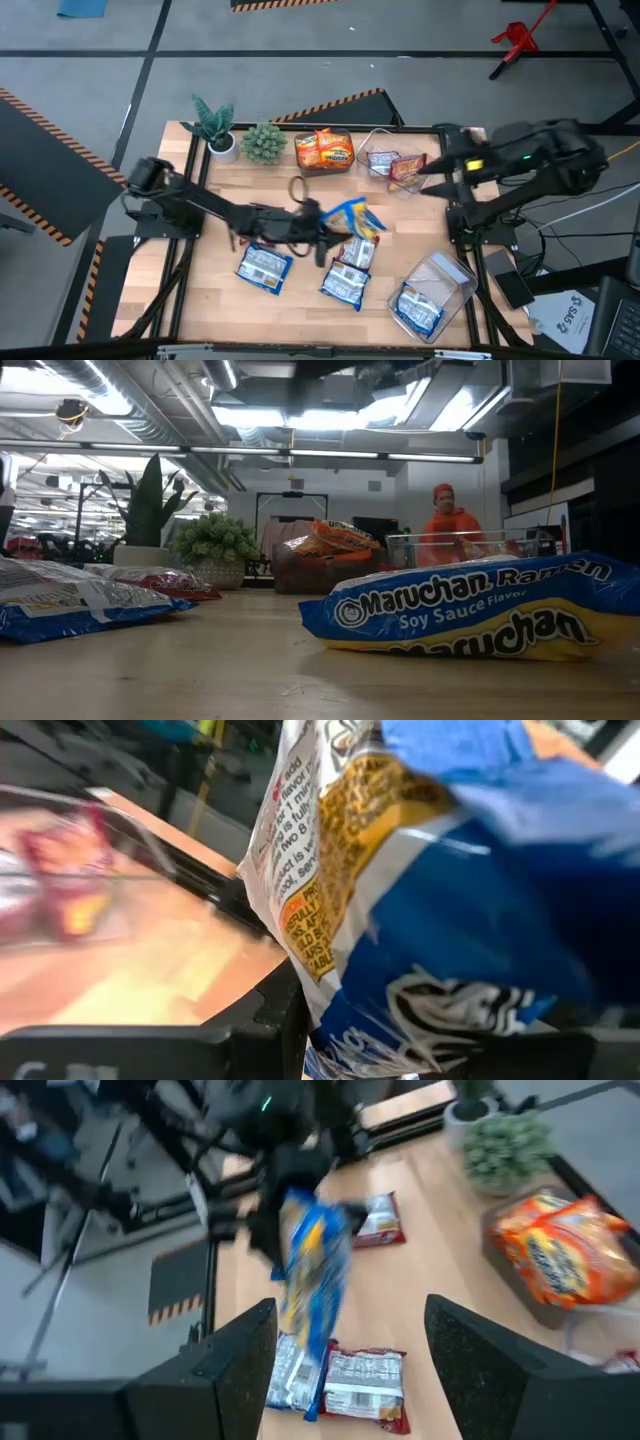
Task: Sort Maruchan noodles
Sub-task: Put the blue noodle pack into the bottom transparent bin
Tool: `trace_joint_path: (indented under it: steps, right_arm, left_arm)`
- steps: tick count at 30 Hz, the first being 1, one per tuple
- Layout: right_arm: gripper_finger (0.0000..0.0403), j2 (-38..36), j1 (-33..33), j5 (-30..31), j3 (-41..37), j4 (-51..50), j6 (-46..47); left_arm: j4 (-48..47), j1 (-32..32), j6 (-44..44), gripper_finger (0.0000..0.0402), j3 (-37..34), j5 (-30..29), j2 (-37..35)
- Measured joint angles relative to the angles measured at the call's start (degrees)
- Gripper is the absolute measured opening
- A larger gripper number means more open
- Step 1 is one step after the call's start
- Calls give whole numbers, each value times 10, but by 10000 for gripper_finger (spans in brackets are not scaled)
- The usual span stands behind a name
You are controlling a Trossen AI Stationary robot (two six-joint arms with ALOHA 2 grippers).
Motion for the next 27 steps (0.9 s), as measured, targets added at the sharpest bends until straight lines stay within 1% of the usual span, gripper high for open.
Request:
trace_joint_path:
  steps: [3, 7, 14, 20, 27]
  right_arm:
    - [237, -24, 0, 28, 0, -8, 24]
    - [237, -42, 0, 51, 0, -8, 28]
    - [237, -54, 0, 59, 0, -31, 32]
    - [237, -50, 0, 59, 0, -52, 32]
    - [237, -50, 0, 59, 0, -74, 33]
  left_arm:
    - [-36, 8, -4, 124, 81, 36, 62]
    - [-100, 20, -2, 124, 198, 85, 144]
    - [-186, 37, 16, 125, 394, 181, 277]
    - [-198, 52, 28, 126, 523, 207, 377]
    - [-198, 55, 10, 127, 631, 217, 461]
